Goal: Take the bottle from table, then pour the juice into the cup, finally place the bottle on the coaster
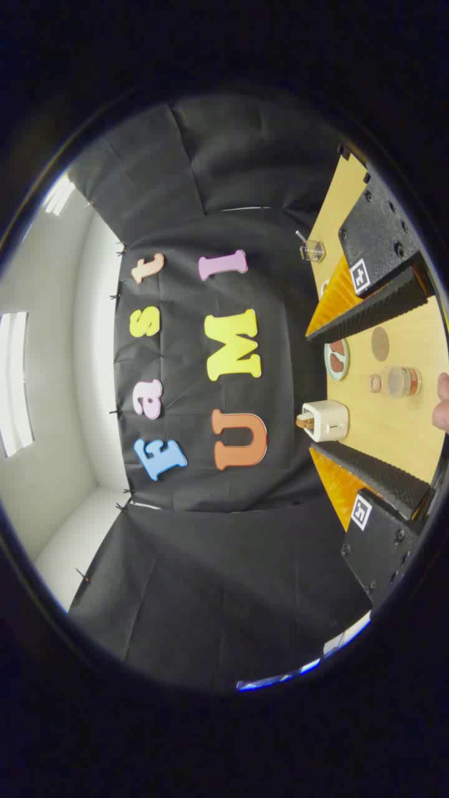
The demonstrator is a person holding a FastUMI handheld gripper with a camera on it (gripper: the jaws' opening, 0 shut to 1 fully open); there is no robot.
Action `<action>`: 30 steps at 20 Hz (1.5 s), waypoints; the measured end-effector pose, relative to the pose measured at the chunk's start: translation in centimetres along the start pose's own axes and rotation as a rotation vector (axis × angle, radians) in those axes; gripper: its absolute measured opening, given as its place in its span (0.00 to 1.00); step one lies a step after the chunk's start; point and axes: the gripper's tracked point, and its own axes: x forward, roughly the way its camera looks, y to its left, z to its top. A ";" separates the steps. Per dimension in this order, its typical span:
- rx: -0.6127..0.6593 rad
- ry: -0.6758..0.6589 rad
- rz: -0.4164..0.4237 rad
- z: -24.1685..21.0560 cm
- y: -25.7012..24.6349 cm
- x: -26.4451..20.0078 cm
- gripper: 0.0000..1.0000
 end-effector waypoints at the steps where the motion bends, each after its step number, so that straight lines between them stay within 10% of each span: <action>1: -0.002 -0.004 0.000 0.1 0.0 -0.1 1.00; 30: -0.017 0.070 0.048 -3.9 3.0 -1.6 1.00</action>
